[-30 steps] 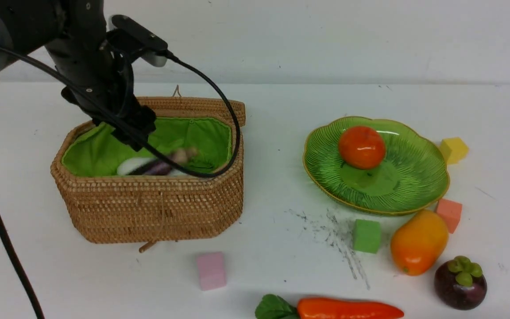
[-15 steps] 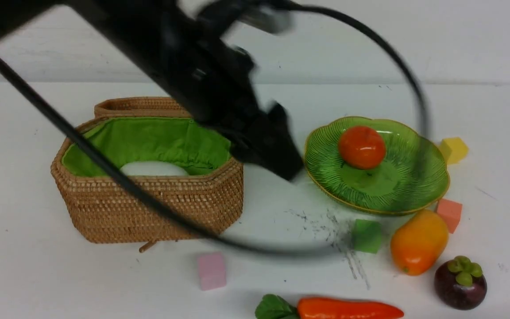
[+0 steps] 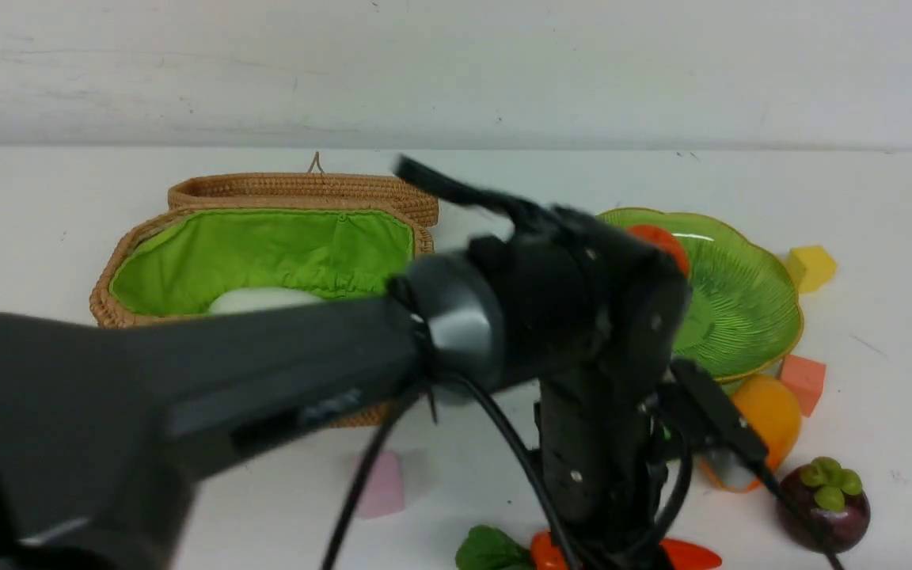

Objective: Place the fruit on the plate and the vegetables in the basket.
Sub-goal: Use the left arm to grab a carrot and put it into the left basket

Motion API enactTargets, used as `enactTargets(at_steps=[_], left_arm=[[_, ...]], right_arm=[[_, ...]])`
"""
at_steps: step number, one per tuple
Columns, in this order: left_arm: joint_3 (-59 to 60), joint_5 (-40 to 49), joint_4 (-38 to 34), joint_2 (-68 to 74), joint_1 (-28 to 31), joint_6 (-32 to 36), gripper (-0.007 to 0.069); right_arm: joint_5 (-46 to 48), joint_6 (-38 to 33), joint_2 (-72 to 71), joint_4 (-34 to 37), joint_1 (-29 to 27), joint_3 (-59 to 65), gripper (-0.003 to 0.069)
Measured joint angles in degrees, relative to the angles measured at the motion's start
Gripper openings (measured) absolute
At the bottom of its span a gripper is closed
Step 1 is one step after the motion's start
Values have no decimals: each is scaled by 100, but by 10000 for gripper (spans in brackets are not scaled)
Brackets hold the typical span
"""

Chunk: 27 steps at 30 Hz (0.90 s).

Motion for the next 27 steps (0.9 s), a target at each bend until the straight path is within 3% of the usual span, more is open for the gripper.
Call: enactTargets(at_steps=[8, 13, 21, 27], left_arm=[[-15, -394, 310, 537, 12, -22, 526], [-7, -403, 429, 584, 6, -28, 375], [-107, -319, 863, 577, 114, -123, 372], [-363, 80, 958, 15, 641, -266, 372]], right_arm=[[0, 0, 0, -5, 0, 0, 242], [0, 0, 0, -5, 0, 0, 242], [0, 0, 0, -5, 0, 0, 242], [0, 0, 0, -5, 0, 0, 242]])
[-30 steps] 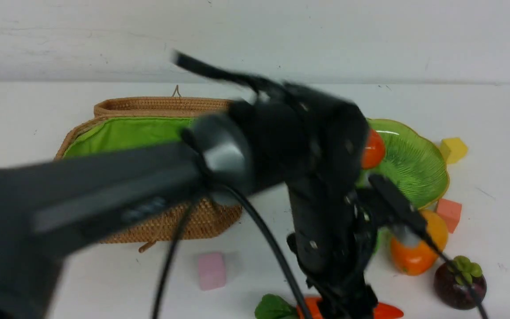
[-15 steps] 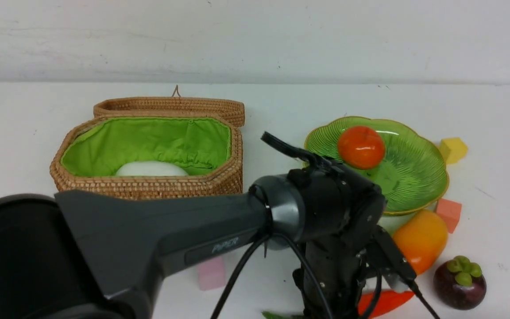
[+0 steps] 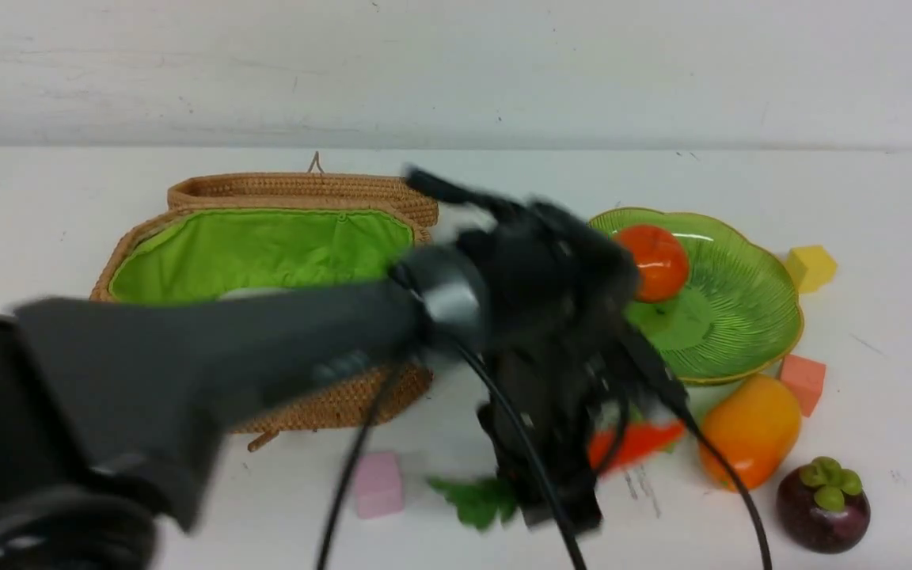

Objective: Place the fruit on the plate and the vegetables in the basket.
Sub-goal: Use the left arm to grab a carrot and put it into the left basket

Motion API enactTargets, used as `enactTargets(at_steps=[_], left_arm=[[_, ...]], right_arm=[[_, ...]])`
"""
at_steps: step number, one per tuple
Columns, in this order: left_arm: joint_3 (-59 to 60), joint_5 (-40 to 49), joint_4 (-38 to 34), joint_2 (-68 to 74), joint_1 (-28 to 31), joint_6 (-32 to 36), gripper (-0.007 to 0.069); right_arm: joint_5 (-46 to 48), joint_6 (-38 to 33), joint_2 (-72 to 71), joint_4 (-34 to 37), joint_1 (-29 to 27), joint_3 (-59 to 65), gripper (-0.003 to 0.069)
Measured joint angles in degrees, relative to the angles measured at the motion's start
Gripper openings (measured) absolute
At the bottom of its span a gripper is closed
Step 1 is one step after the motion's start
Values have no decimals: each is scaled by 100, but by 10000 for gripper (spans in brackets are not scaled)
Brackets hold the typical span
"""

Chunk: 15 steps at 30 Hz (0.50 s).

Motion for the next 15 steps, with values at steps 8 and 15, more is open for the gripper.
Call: enactTargets(at_steps=[8, 15], left_arm=[[-101, 357, 265, -1651, 1302, 563, 372], [-101, 400, 451, -1762, 3100, 1209, 372]], right_arm=[[0, 0, 0, 0, 0, 0, 242], [0, 0, 0, 0, 0, 0, 242]])
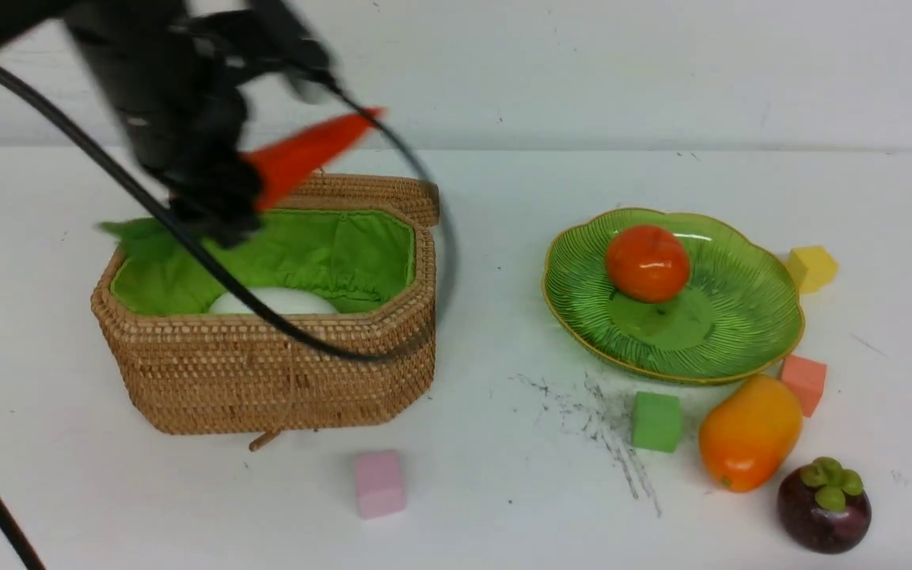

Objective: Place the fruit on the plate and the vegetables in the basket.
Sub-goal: Use the left arm to grab a carrot and put it into the left basket, then use the right arm to grab a mangosteen and put it into the right plate

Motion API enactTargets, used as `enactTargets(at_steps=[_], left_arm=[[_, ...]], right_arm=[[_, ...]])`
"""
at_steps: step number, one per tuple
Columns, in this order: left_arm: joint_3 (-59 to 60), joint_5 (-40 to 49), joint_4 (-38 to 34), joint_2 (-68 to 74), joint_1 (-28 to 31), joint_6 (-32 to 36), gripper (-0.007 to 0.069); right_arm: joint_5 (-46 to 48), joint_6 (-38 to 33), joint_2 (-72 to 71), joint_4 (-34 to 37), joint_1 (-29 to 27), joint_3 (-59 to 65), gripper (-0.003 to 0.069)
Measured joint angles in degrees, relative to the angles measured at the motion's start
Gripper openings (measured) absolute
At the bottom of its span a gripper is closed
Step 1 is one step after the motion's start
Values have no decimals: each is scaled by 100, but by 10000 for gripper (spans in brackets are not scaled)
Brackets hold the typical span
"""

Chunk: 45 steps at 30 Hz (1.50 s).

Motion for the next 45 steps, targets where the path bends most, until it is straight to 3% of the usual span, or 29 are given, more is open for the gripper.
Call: enactTargets(at_steps=[4, 11, 15, 17, 20, 22, 28, 36, 41, 45], left_arm=[[6, -106, -665, 323, 572, 408, 372], [18, -306, -1494, 545, 611, 1012, 402], [18, -388, -1315, 553, 611, 1027, 591], [18, -388, -1290, 553, 611, 1027, 644], [18, -319, -1383, 553, 611, 1027, 662], [18, -255, -1446, 553, 611, 1027, 657], [18, -1, -1824, 265, 611, 998, 549], [18, 74, -1891, -917, 611, 126, 426], [359, 85, -2043, -1744, 611, 140, 377], [924, 85, -2246, -2443, 611, 598, 349]], right_arm=[[0, 0, 0, 0, 0, 0, 242], [0, 0, 0, 0, 0, 0, 242], [0, 0, 0, 0, 0, 0, 242], [0, 0, 0, 0, 0, 0, 242], [0, 0, 0, 0, 0, 0, 242], [0, 0, 0, 0, 0, 0, 242], [0, 0, 0, 0, 0, 0, 242], [0, 0, 0, 0, 0, 0, 242], [0, 0, 0, 0, 0, 0, 242], [0, 0, 0, 0, 0, 0, 242]])
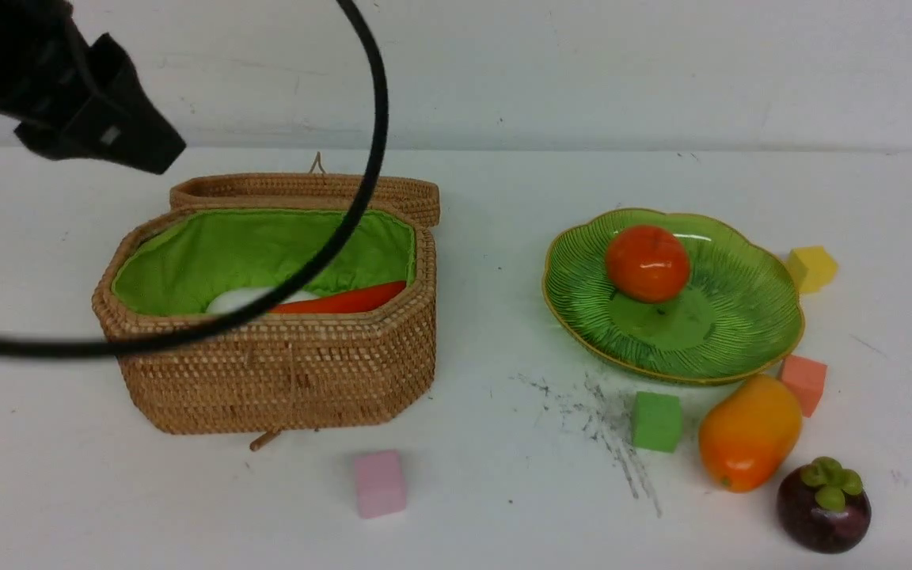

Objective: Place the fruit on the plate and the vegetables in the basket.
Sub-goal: Use the right arm to grab a mangosteen and put it into the right plate

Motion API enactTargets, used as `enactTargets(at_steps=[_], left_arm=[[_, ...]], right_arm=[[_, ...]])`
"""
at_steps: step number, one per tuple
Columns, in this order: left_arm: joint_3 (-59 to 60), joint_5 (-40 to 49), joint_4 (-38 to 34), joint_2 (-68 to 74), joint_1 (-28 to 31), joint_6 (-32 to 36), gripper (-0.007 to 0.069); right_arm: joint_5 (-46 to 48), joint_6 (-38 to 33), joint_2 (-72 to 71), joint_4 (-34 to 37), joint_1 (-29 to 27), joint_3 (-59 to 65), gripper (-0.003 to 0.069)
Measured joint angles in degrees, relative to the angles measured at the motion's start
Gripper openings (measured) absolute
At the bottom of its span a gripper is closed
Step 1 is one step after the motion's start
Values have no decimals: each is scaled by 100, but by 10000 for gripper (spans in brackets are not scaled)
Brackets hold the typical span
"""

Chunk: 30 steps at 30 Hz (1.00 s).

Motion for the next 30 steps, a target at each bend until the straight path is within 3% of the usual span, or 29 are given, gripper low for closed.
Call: enactTargets(at_steps=[7, 13, 17, 23, 26, 28, 30], left_arm=[[1475, 0, -716, -1036, -87, 304, 325], [1895, 0, -428, -1565, -561, -206, 325], [2195, 0, 433, -2545, -740, -1695, 325], [3724, 0, 1345, -4277, -741, -3154, 308], [4723, -7, 1068, -5118, -741, -3782, 242], [5144, -142, 629, -5405, -741, -3848, 171], [5544, -559, 53, -5498, -741, -3848, 57]], right_arm=[[0, 0, 0, 0, 0, 0, 242], [0, 0, 0, 0, 0, 0, 242], [0, 0, 0, 0, 0, 0, 242], [0, 0, 0, 0, 0, 0, 242], [0, 0, 0, 0, 0, 0, 242], [0, 0, 0, 0, 0, 0, 242], [0, 0, 0, 0, 0, 0, 242]])
